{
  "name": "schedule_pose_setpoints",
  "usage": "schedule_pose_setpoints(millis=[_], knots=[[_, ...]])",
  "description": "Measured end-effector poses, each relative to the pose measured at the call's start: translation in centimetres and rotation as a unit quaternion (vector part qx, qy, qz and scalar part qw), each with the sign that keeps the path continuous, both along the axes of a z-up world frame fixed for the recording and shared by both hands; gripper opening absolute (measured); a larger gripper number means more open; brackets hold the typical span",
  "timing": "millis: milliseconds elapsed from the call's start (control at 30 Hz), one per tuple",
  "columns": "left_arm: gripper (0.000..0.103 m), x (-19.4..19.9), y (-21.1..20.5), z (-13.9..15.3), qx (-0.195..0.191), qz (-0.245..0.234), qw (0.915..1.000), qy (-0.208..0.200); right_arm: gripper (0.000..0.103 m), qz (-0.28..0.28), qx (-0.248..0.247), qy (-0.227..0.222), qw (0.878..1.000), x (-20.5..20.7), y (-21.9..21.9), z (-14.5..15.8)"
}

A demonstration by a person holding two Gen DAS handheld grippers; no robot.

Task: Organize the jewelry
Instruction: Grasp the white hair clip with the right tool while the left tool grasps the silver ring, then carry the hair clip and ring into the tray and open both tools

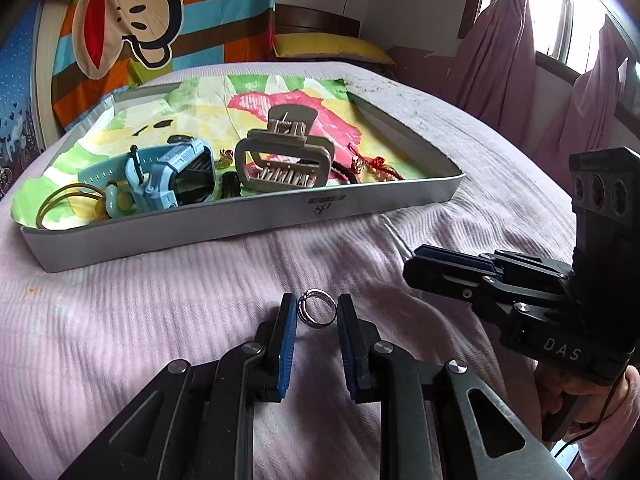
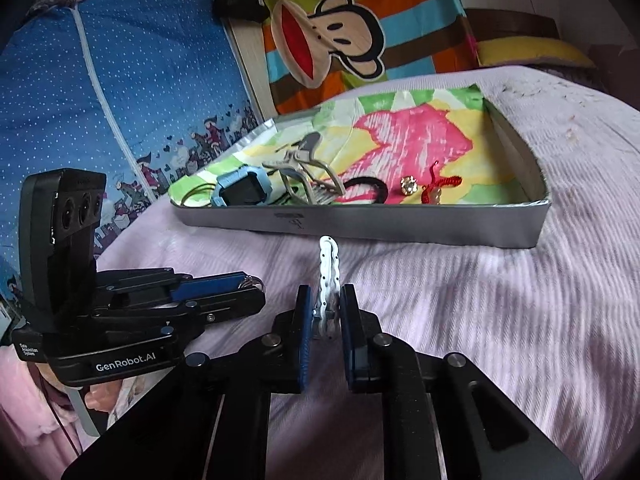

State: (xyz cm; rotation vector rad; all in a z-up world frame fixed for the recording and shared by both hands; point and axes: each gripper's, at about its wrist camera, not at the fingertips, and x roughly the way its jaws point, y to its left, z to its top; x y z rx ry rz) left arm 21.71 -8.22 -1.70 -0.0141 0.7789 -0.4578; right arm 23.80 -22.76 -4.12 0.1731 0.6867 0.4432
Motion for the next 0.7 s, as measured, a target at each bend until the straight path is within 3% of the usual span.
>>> schedule_pose_setpoints(millis=[433,700], knots=[[0.019,-1.2,1.1,1.1,-0.048,-0.015,0.9985,-0.024,0.012,-0.014,0.017,-0.054,0.998,-2.2,-1.0,1.1],[0.019,-0.1,1.5,5.3,-0.083,-0.006,0.9946,-0.063,0.012,-0.034,0.018,-0.092,0.995,-1.4,-2.1,4.0]])
